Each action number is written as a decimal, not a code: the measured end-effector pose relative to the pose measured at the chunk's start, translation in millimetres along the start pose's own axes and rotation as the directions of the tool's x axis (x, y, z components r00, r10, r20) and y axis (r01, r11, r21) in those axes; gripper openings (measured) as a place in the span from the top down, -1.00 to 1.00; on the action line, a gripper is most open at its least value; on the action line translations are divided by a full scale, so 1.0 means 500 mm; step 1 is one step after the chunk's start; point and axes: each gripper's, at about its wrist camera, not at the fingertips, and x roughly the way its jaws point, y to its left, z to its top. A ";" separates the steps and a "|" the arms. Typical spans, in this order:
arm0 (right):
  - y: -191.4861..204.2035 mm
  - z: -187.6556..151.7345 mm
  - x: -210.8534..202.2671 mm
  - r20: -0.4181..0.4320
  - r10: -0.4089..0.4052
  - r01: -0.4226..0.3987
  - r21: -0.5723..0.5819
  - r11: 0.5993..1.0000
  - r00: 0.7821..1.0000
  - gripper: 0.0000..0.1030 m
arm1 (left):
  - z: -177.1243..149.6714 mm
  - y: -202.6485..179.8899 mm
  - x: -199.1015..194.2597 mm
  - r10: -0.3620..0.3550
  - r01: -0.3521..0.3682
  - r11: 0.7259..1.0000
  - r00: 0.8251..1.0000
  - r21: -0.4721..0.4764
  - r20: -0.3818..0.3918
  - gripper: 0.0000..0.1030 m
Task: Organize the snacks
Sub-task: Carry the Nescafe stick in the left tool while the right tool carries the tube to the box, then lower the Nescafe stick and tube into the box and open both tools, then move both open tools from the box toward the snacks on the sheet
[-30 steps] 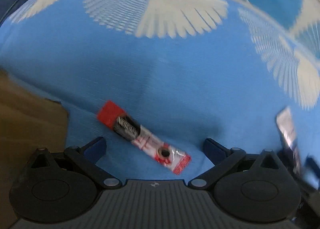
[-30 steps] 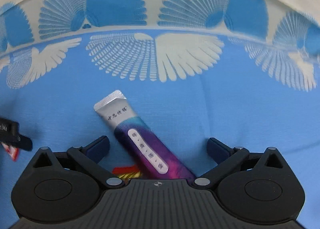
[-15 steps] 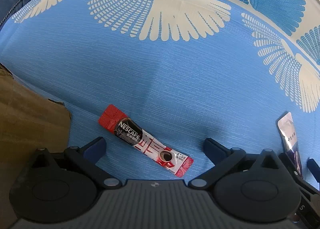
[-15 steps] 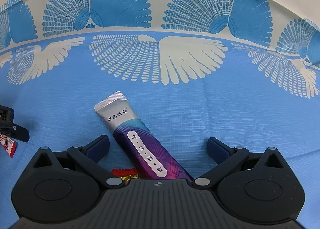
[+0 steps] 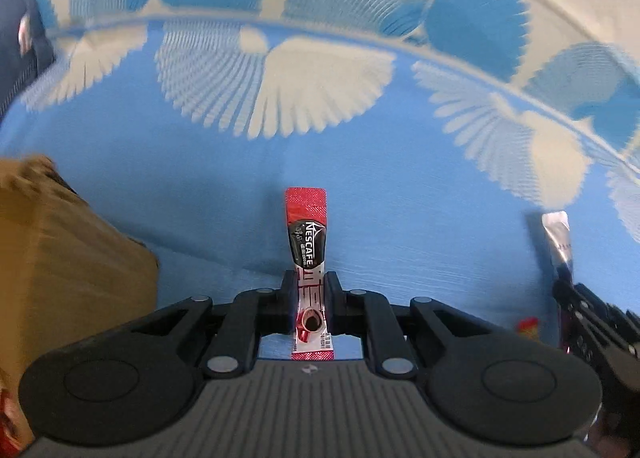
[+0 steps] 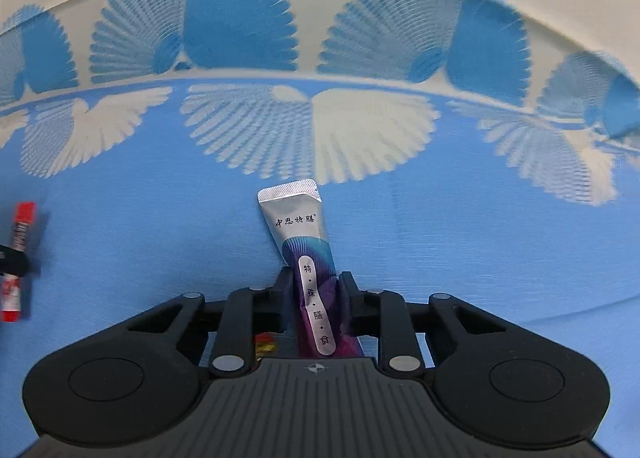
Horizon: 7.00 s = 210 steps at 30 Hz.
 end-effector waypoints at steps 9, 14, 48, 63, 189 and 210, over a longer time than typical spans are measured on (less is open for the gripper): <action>-0.017 -0.008 -0.181 0.085 -0.038 0.033 0.054 0.998 0.996 0.51 | -0.042 0.001 -0.204 -0.089 0.081 0.994 0.991 0.076 0.105 0.72; 0.009 -0.042 -0.321 0.121 0.012 -0.023 0.091 0.996 0.993 0.50 | -0.091 0.037 -0.334 -0.128 0.112 0.987 0.981 0.111 0.148 0.72; 0.483 -0.371 -0.902 0.045 0.387 -0.378 -0.134 0.916 0.921 0.50 | -0.588 0.552 -0.730 0.007 -0.020 0.997 0.983 0.068 0.181 0.72; 0.493 -0.368 -0.913 0.043 0.368 -0.358 -0.157 0.920 0.929 0.50 | -0.586 0.538 -0.733 -0.013 -0.004 0.996 0.981 0.087 0.196 0.72; 0.540 -0.356 -0.944 0.167 0.338 -0.312 -0.164 0.936 0.926 -0.89 | -0.562 0.540 -0.726 0.132 -0.155 0.986 0.952 0.064 0.276 -0.99; 0.234 -0.379 -0.825 0.160 0.054 -0.075 0.131 0.989 0.986 -0.89 | -0.425 0.209 -0.595 -0.061 0.024 0.960 0.990 0.279 0.126 -0.99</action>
